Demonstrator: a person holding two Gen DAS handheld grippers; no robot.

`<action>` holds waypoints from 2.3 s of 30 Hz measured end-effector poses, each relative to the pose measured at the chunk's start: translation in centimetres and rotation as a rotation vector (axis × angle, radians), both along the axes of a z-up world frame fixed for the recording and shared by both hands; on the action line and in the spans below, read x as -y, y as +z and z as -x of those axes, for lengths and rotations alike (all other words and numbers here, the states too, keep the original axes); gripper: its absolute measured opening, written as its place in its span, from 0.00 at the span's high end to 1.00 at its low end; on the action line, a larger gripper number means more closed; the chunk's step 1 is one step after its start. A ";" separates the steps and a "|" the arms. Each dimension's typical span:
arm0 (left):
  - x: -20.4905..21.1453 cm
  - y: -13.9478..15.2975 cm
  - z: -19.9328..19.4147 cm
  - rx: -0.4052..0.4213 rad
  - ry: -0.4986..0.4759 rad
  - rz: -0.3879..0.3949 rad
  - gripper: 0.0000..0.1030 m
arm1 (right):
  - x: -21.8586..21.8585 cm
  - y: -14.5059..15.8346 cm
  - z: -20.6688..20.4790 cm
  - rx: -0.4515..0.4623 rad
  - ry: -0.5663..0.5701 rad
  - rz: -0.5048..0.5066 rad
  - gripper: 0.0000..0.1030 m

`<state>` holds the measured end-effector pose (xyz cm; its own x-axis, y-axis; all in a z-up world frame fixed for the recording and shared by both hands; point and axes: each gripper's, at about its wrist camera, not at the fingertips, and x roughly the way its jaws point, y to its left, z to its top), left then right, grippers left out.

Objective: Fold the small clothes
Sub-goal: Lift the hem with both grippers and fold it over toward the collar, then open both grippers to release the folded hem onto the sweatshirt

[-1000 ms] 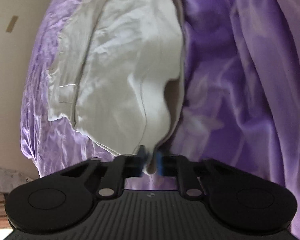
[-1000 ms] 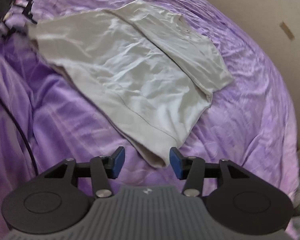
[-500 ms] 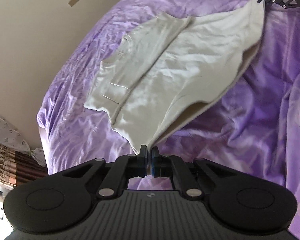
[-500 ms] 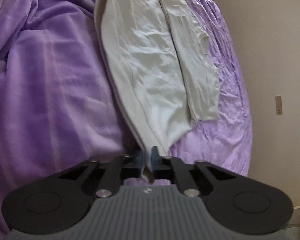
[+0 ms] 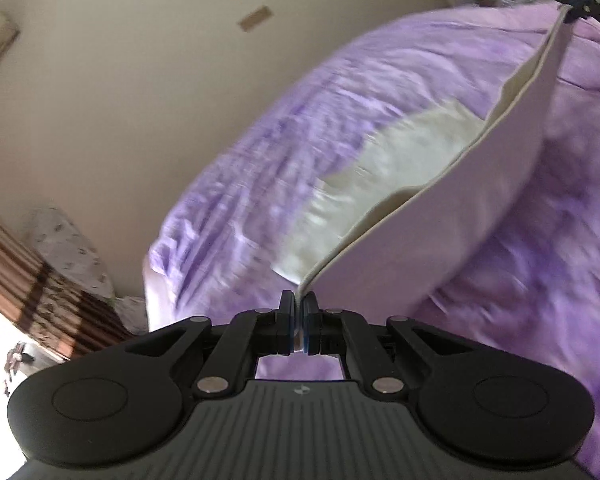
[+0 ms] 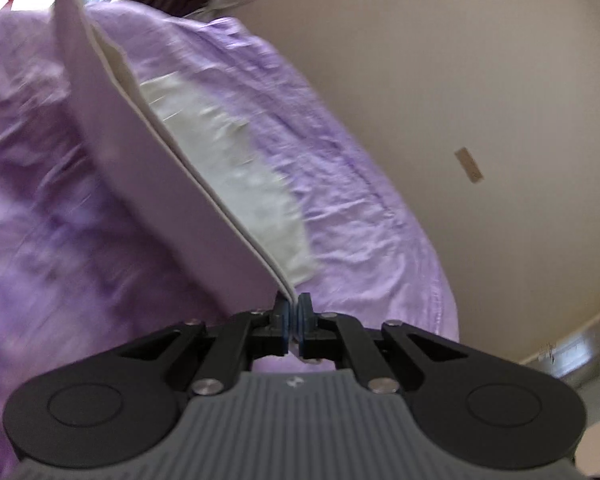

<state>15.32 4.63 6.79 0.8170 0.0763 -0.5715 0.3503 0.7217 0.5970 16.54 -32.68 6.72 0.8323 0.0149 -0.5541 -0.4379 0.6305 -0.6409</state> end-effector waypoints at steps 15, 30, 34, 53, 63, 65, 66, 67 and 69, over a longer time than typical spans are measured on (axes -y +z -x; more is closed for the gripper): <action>0.7 -4.3 -23.3 0.020 0.147 -0.028 0.97 | -1.6 0.4 -26.0 -0.028 -0.172 -0.168 1.00; -0.6 -19.5 -38.3 -0.155 0.199 -0.063 0.97 | -5.7 -17.8 -45.4 -0.199 -0.234 -0.115 1.00; -1.2 -21.3 -39.4 -0.164 0.199 -0.022 0.97 | -5.8 -20.3 -47.6 -0.205 -0.249 -0.112 1.00; -0.1 -18.7 -40.5 -0.129 0.186 0.000 0.97 | -4.5 -16.4 -45.7 -0.183 -0.287 -0.147 1.00; -2.7 -17.9 -38.7 -0.144 0.229 0.145 0.36 | -4.0 -18.9 -46.9 -0.180 -0.352 -0.195 0.56; -4.0 -16.5 -37.0 -0.169 0.247 0.216 0.36 | -2.8 -17.6 -46.2 -0.192 -0.376 -0.260 0.56; -4.6 -15.8 -36.2 -0.185 0.259 0.255 0.36 | -2.2 -17.0 -45.7 -0.200 -0.388 -0.294 0.56; -5.3 -15.3 -35.2 -0.196 0.269 0.297 0.36 | -1.3 -16.3 -44.9 -0.215 -0.404 -0.336 0.56; -6.8 -14.3 -33.1 -0.233 0.293 0.382 0.36 | 0.1 -15.4 -43.1 -0.242 -0.433 -0.420 0.57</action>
